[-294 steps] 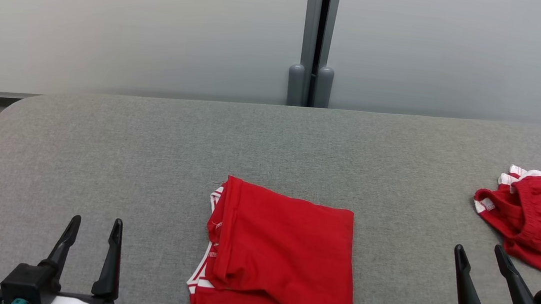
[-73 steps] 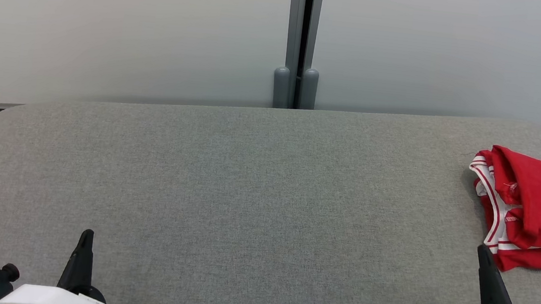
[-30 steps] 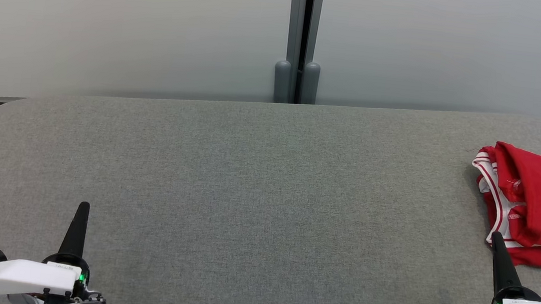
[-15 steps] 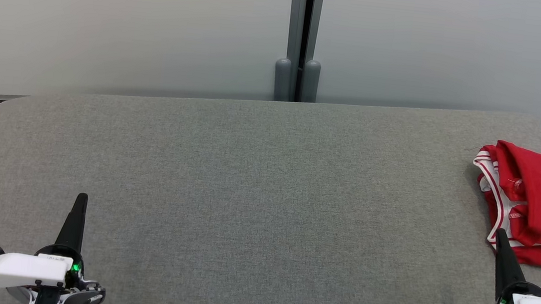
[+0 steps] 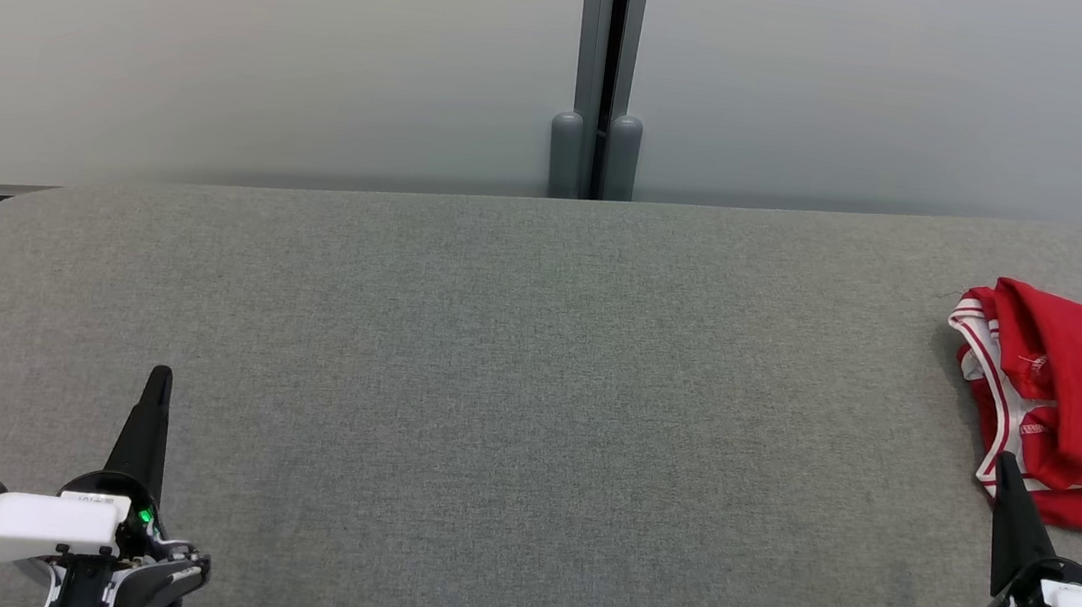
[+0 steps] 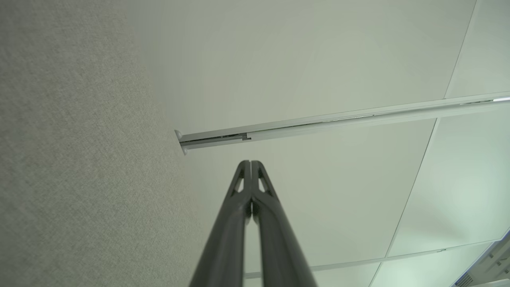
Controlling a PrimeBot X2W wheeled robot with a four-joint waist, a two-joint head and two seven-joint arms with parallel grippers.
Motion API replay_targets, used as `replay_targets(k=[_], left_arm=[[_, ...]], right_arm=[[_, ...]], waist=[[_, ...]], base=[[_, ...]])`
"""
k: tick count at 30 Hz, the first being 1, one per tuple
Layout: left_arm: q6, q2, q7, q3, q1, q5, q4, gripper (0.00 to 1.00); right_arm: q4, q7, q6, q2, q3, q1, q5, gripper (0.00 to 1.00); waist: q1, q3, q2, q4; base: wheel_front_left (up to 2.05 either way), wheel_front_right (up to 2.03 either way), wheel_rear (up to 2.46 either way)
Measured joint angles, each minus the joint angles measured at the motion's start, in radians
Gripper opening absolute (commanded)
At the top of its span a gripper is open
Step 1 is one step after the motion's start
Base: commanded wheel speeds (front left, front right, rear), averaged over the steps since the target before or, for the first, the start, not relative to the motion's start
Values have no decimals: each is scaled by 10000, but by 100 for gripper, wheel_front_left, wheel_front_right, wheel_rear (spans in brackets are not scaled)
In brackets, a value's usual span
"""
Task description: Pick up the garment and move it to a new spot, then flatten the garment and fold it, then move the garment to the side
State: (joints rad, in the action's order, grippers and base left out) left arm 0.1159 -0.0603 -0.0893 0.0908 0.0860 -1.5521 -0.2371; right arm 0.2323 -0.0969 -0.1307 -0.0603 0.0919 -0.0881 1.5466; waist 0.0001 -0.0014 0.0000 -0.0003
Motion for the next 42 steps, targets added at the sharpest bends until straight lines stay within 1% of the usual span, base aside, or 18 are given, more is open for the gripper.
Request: replay_targets(k=[11,42], left_arm=[[138,61,-176,144,165,-663,-84,0],[138,81,-209,178,190,-662,-86,0]], right_arm=[[128,-61,0,38,115,-151,734,0],[132,-88,0,59,165,-153,725,0]], waist=[[0,46,0,3],[-1,46,0,3]], base=[[0,0,0],[0,0,0]])
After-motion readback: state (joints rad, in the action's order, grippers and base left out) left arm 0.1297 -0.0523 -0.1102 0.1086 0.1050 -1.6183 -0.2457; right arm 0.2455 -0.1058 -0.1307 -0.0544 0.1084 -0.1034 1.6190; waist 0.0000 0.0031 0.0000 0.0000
